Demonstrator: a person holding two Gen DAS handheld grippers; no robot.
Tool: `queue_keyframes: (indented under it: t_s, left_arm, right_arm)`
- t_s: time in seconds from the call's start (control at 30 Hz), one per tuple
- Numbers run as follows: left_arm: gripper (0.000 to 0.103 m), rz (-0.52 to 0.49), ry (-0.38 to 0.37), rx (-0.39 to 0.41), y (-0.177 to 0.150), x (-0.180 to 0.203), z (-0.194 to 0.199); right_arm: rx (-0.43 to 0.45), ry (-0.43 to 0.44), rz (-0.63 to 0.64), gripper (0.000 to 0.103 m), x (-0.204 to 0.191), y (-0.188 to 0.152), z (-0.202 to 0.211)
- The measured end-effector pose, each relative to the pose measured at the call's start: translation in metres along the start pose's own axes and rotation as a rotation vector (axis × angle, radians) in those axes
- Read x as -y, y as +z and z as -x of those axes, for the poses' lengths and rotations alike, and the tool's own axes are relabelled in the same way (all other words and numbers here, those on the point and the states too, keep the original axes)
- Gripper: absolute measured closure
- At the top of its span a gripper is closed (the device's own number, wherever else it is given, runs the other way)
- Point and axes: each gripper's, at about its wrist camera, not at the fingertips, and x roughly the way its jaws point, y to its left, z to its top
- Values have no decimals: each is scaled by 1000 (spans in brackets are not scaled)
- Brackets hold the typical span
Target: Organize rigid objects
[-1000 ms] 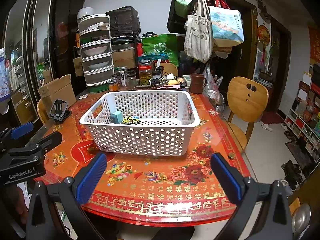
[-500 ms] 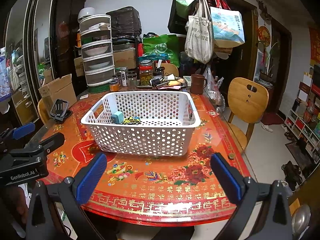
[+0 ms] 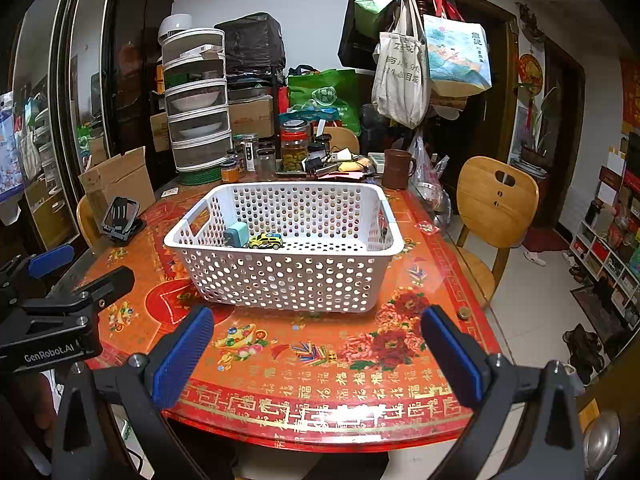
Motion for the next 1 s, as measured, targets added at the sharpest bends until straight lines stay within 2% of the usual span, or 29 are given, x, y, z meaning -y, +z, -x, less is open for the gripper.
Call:
queue_keyframes:
  t_s: [1.0]
  left_arm:
    - [0,-2,-16,-11,-3,0,-2]
  right_arm:
    - [-8,-2,5,0,-2,-2,-1]
